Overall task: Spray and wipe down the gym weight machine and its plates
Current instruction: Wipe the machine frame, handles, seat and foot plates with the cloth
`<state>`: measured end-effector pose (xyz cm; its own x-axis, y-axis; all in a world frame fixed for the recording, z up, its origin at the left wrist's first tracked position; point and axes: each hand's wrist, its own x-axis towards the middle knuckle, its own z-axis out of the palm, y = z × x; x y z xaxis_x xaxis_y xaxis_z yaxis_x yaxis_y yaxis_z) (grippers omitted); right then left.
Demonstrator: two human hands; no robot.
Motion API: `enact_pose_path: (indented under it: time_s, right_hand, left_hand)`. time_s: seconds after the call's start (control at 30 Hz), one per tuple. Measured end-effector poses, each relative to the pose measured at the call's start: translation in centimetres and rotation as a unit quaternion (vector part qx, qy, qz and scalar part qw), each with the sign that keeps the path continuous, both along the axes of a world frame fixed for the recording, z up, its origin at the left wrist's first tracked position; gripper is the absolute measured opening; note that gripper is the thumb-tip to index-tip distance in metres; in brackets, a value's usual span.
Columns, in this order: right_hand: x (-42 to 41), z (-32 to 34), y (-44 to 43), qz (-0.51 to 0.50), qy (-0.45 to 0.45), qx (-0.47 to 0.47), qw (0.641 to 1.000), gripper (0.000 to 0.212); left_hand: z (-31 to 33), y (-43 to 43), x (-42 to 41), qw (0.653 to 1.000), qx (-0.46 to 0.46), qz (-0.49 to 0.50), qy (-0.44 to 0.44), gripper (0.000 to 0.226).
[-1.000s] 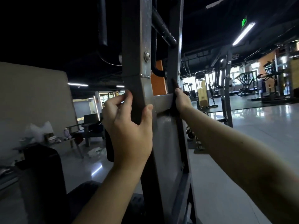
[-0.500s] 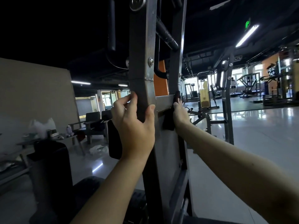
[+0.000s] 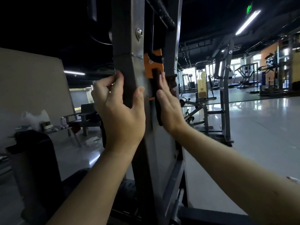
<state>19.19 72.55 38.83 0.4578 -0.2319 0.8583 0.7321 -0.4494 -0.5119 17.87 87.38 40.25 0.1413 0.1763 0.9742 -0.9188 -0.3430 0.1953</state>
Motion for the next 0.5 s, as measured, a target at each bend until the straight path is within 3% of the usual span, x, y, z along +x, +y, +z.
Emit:
enact_pose_path:
  time_s: [0.1,0.27,0.37,0.5]
  right_hand:
    - [4.0,2.5,-4.4,-0.037,0.059,0.077,0.995,0.052]
    - [9.4,4.5,-10.4,-0.076,0.210,0.202,0.954,0.068]
    - [8.0,5.1,-8.1,-0.079,0.194,0.192,0.959,0.064]
    - [2.2,2.8,-2.1,-0.040,0.095,0.085,0.991,0.053]
  left_hand:
    - [-0.2,-0.1,0.1,1.000,0.002,0.005,0.003,0.055]
    - [-0.4,0.0,0.2,1.000,0.006,-0.001,-0.005,0.056]
    - [-0.2,0.2,0.4,1.000,0.008,0.004,-0.005,0.056]
    - [-0.2,0.3,0.2,1.000,-0.002,-0.002,0.012,0.056]
